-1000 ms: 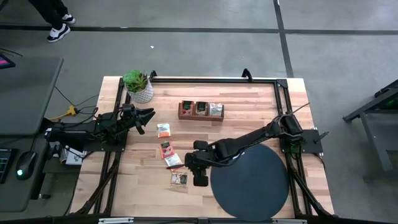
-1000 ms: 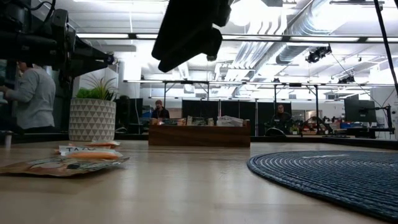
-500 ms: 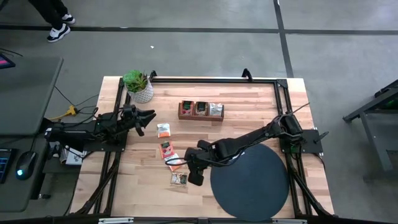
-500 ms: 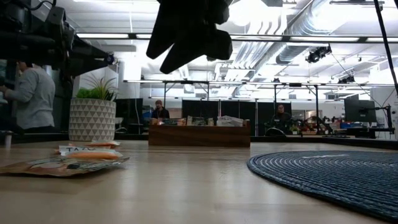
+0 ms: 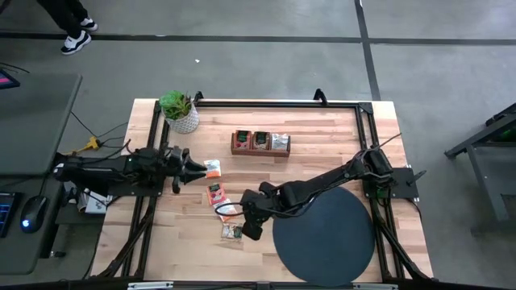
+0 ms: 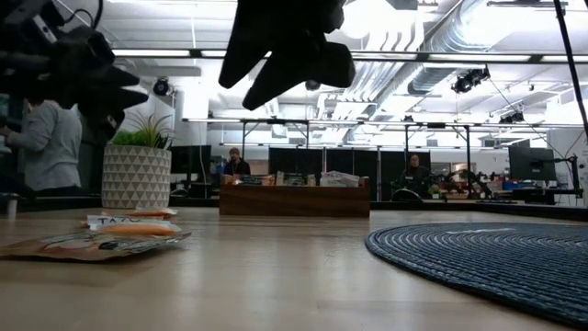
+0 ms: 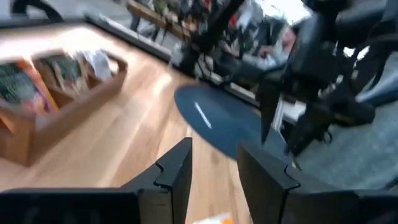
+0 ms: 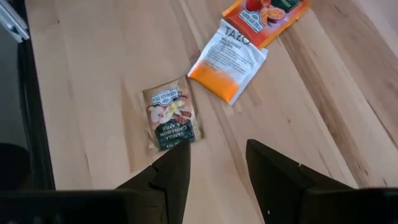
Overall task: Pick & Place Tea
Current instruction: Put the brown tea sachet into the middle section of the wooden organizer
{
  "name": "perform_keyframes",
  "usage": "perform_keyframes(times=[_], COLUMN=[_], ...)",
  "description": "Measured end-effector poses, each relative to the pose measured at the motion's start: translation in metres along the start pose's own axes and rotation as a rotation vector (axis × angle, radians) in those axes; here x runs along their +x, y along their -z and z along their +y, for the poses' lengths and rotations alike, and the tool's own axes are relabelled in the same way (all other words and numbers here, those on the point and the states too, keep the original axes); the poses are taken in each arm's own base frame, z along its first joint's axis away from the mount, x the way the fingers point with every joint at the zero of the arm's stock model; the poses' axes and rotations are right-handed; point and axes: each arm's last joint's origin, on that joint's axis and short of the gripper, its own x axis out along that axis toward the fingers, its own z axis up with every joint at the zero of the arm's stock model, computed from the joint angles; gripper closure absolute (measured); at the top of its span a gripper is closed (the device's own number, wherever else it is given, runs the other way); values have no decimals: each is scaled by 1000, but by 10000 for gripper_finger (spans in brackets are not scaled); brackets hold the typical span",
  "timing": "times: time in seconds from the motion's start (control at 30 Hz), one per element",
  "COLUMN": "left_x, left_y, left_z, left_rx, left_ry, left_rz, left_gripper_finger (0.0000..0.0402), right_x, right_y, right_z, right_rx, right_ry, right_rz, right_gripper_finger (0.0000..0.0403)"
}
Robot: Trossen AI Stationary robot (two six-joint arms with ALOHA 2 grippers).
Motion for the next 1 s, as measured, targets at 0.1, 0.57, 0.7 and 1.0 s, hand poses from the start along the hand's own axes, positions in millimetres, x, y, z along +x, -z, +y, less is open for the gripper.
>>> perform_keyframes(times=[0.1, 0.57, 0.7, 1.0], left_x=[2, 40, 51, 65], left_y=[-2, -11, 3, 33], left_z=[-2, -21, -34, -75], left_rx=[36, 140, 20, -88], left_ry=[-6, 57, 83, 79], left_rz=[59, 519, 603, 573], left_gripper_finger=[278, 278, 278, 278], right_x=[-1, -3, -3, -8], right_y=[5, 17, 19, 32], right_z=[1, -6, -8, -5], right_rx=[19, 48, 74, 58], right_ry=[28, 148, 167, 245], right_rz=[16, 99, 106, 144], right_gripper_finger=[251, 251, 251, 251])
